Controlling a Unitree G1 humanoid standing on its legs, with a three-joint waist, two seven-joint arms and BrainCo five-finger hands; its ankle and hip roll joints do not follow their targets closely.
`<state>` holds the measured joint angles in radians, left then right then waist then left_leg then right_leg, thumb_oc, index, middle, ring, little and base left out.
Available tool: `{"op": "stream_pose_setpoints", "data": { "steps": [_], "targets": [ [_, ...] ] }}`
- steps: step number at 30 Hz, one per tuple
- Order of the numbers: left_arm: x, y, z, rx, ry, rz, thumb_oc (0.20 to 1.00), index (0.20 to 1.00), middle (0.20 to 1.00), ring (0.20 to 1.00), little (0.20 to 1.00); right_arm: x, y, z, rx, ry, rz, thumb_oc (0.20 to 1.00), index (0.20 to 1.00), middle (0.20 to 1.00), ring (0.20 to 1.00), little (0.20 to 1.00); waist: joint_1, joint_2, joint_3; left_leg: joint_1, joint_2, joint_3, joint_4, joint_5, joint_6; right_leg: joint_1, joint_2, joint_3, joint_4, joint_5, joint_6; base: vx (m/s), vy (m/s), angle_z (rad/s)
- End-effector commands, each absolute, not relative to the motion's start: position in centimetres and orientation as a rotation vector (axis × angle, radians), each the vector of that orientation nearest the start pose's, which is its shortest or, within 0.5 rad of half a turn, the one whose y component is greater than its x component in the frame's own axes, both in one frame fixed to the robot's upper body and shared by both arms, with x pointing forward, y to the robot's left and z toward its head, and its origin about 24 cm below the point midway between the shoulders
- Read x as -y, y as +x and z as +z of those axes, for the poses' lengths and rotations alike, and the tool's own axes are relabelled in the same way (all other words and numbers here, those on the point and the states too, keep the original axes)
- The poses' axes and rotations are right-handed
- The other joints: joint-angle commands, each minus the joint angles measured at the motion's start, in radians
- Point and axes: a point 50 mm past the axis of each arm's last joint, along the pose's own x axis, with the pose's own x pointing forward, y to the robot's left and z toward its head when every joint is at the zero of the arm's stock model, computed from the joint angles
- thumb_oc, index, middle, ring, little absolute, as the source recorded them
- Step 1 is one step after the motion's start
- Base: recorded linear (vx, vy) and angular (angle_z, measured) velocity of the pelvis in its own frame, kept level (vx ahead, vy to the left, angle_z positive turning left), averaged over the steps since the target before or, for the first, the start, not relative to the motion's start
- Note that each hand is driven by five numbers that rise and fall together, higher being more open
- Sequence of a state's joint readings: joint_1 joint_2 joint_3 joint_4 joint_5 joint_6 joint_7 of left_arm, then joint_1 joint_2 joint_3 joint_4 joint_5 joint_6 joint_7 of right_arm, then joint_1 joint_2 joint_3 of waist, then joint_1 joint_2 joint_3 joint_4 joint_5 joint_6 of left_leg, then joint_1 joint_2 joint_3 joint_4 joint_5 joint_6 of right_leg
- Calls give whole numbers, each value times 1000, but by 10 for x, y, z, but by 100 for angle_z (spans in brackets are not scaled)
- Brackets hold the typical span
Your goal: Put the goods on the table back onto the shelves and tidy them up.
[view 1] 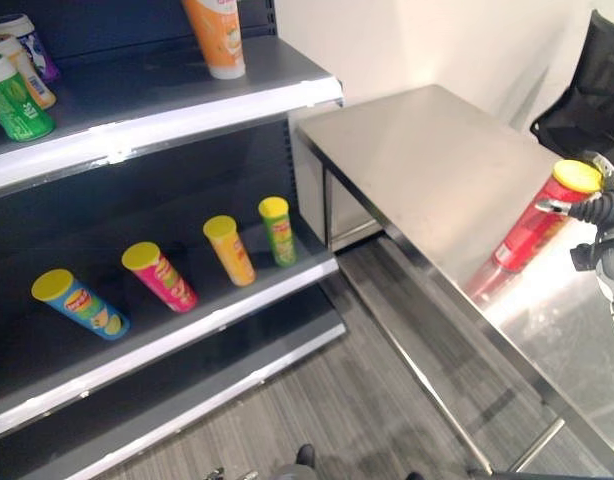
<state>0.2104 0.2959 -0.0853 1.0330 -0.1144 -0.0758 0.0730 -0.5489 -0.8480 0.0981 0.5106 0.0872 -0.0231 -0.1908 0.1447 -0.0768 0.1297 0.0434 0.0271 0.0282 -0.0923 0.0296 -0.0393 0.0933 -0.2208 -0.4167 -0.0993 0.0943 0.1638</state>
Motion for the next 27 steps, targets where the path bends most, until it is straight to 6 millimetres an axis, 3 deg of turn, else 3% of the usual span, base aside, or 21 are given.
{"op": "stream_pose_setpoints", "data": {
  "steps": [1,2,3,4,5,16,21,27],
  "targets": [
    [-257,62,-153,-1146,261,201,1000,1000,1000,1000,1000,323,338,217,246,-787,-393,1000,1000,1000,1000,1000,40,-4,-21,-17,7,-12,5,-54,-32,65,8,-13,42,-122,21,0,0,0],
    [-257,61,-153,-1147,258,203,1000,1000,1000,1000,1000,323,338,215,240,-781,-386,865,865,865,865,865,41,-4,-22,-16,6,-14,5,-54,-31,67,8,-13,42,-123,21,0,0,0],
    [-257,61,-153,-1147,256,203,1000,1000,1000,1000,1000,322,339,214,238,-783,-381,492,492,492,492,492,41,-4,-22,-16,6,-15,5,-55,-31,67,8,-13,43,-123,21,0,0,0],
    [-257,61,-153,-1147,257,202,1000,1000,1000,1000,1000,322,339,214,233,-787,-376,228,228,228,228,228,41,-5,-21,-15,6,-15,5,-55,-31,68,8,-13,43,-124,21,0,0,0],
    [-257,61,-153,-1145,258,201,1000,1000,1000,1000,1000,322,339,214,229,-794,-369,200,200,200,200,200,42,-5,-21,-14,6,-15,5,-55,-32,68,8,-14,44,-124,21,0,0,0],
    [-257,61,-153,-1148,258,203,1000,1000,1000,1000,1000,320,337,214,233,-820,-346,200,200,200,200,200,34,-7,-20,-6,10,-12,5,-57,-34,71,9,-11,44,-126,19,0,0,0],
    [-260,64,-152,-1140,257,229,1000,1000,1000,1000,1000,311,323,226,363,-755,-353,200,200,200,200,200,26,-1,-23,0,13,-11,5,-58,-36,77,13,-12,44,-133,16,-1,-7,0],
    [-265,70,-148,-1110,246,252,1000,1000,1000,1000,1000,287,287,252,644,-626,-298,200,200,200,200,200,22,14,-28,1,27,-15,5,-52,-50,84,23,-22,47,-153,7,-22,-59,3]
  ]
}}
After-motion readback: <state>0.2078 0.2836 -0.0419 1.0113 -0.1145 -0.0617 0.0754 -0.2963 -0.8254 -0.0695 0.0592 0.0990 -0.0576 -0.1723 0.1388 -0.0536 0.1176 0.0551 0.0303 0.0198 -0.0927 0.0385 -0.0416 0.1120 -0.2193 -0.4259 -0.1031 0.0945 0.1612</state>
